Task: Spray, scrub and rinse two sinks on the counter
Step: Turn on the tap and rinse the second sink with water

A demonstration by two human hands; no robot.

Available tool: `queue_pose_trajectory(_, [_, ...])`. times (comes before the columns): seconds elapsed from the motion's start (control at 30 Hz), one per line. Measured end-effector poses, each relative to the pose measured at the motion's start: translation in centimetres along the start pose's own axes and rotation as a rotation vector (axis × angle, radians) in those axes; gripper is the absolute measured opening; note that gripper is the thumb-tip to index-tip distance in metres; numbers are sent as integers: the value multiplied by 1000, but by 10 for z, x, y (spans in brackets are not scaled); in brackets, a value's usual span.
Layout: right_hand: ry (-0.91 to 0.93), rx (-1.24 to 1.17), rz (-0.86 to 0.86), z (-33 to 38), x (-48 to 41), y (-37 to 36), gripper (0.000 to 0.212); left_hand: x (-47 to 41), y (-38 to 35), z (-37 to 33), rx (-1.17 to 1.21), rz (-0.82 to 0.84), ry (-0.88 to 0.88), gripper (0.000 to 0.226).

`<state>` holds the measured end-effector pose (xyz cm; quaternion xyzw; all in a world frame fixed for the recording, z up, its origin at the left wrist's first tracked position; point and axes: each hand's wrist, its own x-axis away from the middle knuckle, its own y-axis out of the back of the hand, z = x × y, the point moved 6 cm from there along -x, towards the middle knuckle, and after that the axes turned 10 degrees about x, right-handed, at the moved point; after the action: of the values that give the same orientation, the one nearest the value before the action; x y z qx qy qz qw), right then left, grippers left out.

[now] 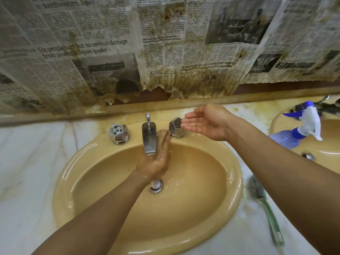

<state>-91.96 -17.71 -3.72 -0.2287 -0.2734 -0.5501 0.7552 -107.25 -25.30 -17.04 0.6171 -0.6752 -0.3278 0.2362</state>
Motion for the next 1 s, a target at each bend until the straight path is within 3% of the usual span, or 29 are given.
queue_pose_trajectory(0.1, [10,56,-1,-1,-5,-2,33,-8,-18,13,-181,-10,-23,75])
queue_pose_trajectory(0.2, [21,87,-14,-4,-6,-4,33,-7,-12,11,-76,-26,-42,79])
queue_pose_trajectory(0.23, [10,110,-1,-7,-4,-8,33,0,-10,13,-50,12,-66,77])
queue_pose_trajectory(0.3, [-14,129,39,-19,3,-16,33,19,9,21,14,131,66,61])
queue_pose_trajectory(0.37, [-34,82,37,-35,8,-24,34,34,40,24,-33,124,180,38])
queue_pose_trajectory(0.43, [-100,-67,31,-60,9,-36,39,36,74,10,-89,-72,21,34])
queue_pose_trajectory(0.5, [-213,-245,81,-90,9,-59,44,43,90,20,-91,-120,-115,53])
queue_pose_trajectory(0.57, [-311,-395,141,-114,8,-86,45,52,96,42,-128,-108,-107,72])
queue_pose_trajectory(0.63, [-352,-506,187,-127,6,-109,42,62,95,50,-186,-117,-80,77])
queue_pose_trajectory(0.7, [-357,-545,213,-131,5,-123,44,67,96,45,-118,-158,-64,61])
queue_pose_trajectory(0.77, [-345,-530,206,-130,5,-121,52,64,112,39,103,-329,17,36])
queue_pose_trajectory(0.83, [-329,-430,158,-121,11,-105,45,61,131,24,263,-500,86,30])
queue_pose_trajectory(0.87, [-305,-364,131,-111,16,-96,40,57,136,12,318,-500,86,30])
queue_pose_trajectory(0.9, [-263,-285,107,-98,21,-89,37,48,134,2,374,-426,82,32])
queue_pose_trajectory(1.0, [-68,-64,46,-45,39,-81,33,17,104,-11,411,5,51,48])
